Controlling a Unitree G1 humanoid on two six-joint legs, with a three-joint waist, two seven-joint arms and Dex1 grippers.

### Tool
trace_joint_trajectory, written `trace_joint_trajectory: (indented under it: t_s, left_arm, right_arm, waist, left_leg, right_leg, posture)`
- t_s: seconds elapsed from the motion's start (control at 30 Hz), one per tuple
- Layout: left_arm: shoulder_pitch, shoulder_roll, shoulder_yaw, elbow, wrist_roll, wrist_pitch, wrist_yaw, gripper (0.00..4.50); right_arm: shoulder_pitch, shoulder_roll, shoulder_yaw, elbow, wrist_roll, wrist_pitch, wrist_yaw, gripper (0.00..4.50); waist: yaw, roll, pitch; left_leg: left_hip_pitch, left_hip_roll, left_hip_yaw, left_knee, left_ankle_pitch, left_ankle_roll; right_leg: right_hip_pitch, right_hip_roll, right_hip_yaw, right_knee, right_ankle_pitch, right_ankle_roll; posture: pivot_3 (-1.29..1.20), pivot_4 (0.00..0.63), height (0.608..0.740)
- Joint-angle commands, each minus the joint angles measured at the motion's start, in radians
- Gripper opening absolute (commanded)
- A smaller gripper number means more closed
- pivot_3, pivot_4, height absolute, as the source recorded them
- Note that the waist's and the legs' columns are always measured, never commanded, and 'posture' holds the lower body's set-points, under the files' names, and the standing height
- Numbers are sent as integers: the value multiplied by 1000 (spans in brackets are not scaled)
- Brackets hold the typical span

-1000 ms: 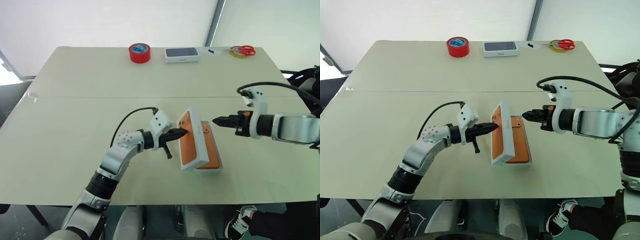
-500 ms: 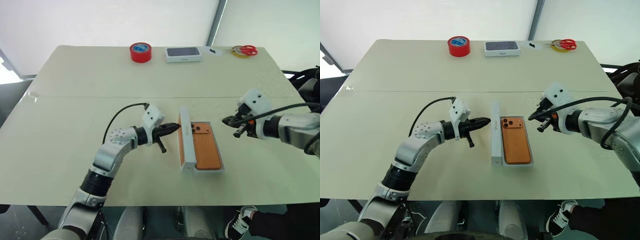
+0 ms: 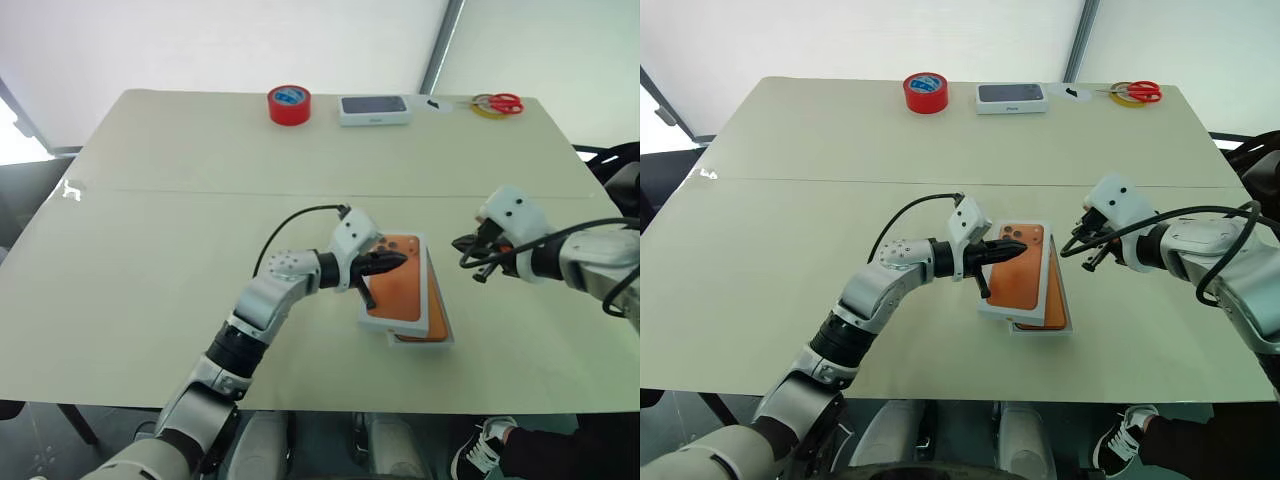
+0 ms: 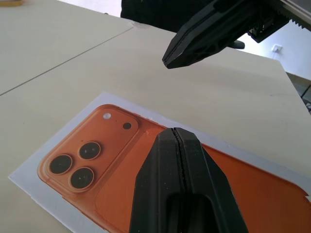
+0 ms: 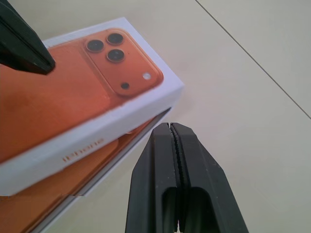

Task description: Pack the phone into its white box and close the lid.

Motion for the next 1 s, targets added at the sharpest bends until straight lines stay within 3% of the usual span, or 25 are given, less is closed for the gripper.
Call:
trace_joint_trajectory:
  t_s: [0.03, 0.2, 0.43, 0.77, 1.0]
  left_arm:
    - [5, 49, 79, -94, -41, 17, -2, 0]
    - [44, 158, 147, -165, -52, 52, 3, 0]
    - [104, 293, 112, -185, -3, 69, -30, 0]
    - [81, 264, -16, -104, 60, 66, -58, 0]
    - [47, 209, -38, -81, 45, 86, -80, 0]
  right_arm:
    - [19, -15, -34, -22, -62, -23, 18, 28]
    - [23, 2, -25, -31, -103, -30, 55, 28]
    - [1, 29, 15, -60, -129, 8, 86, 28]
    - [8, 67, 92, -152, -168, 60, 104, 28]
    - [-2, 128, 125, -214, -162, 111, 97, 28]
  waist:
    - [-1, 0, 0]
    - [-1, 0, 0]
    - [1, 0, 0]
    - [0, 0, 0]
    - [0, 0, 0]
  left_leg:
    - [0, 0, 0, 0, 0, 0]
    - [1, 0, 0, 0, 0, 0]
    - [1, 0, 0, 0, 0, 0]
    - [1, 0, 0, 0, 0, 0]
    - [2, 0, 0, 1, 0, 0]
  right_leg:
    - [0, 0, 0, 0, 0, 0]
    - [0, 0, 0, 1, 1, 2]
    - [1, 0, 0, 0, 1, 2]
    - [1, 0, 0, 1, 1, 2]
    - [1, 0, 0, 1, 2, 1]
  posture:
    - [0, 150, 740]
    - [0, 150, 740]
    - [0, 150, 740]
    - [0, 150, 740]
    - [0, 150, 740]
